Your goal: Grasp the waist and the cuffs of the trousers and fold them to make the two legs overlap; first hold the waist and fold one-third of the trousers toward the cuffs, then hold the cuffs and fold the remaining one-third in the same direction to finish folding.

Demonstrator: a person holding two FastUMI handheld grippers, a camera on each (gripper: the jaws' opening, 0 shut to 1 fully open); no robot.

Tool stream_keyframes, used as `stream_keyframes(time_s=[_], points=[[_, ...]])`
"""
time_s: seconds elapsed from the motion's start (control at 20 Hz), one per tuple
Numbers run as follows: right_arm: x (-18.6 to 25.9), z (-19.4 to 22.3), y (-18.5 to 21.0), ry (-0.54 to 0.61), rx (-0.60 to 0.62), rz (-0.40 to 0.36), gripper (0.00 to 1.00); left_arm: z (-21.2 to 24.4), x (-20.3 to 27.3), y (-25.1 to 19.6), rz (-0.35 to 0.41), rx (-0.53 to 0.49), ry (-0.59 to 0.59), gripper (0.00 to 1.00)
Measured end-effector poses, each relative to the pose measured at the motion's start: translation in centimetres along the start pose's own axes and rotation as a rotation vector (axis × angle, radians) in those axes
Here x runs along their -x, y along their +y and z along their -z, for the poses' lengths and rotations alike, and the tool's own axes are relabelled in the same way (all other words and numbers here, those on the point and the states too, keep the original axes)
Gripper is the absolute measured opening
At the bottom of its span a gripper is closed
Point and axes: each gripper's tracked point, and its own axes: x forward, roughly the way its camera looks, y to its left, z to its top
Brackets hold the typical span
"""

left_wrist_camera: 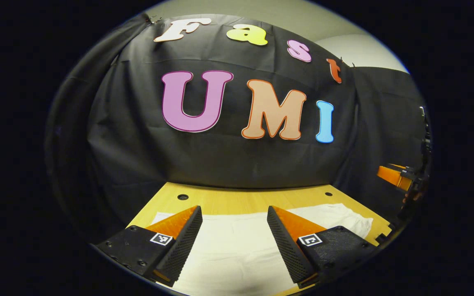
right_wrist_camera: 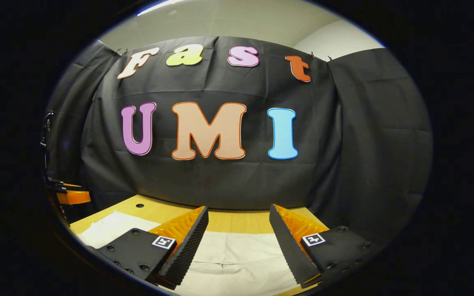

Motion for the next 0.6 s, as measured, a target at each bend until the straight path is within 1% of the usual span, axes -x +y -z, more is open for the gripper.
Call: stream_keyframes(time_s=[0.05,0.15,0.2,0.25,0.4,0.6], points=[[0.2,0.1,0.2,0.001,0.003,0.003,0.93,0.6,0.1,0.7,0.012,-0.016,0.020,0.95],[0.5,0.5,0.6,0.012,0.011,0.009,0.96,2.0,0.4,1.9,0.045,-0.051,0.072,0.95],[0.7,0.8,0.9,0.018,0.012,0.010,0.93,2.9,0.4,2.4,0.069,-0.071,0.104,0.95],[0.8,1.1,1.1,0.024,0.011,0.012,0.96,3.6,0.6,2.9,0.095,-0.091,0.133,0.95],[0.9,2.1,1.8,0.049,-0.001,0.016,0.96,6.0,1.0,3.9,0.183,-0.166,0.230,0.95],[0.8,3.3,2.6,0.067,-0.012,0.020,0.96,11.1,3.1,5.1,0.321,-0.292,0.417,0.95]])
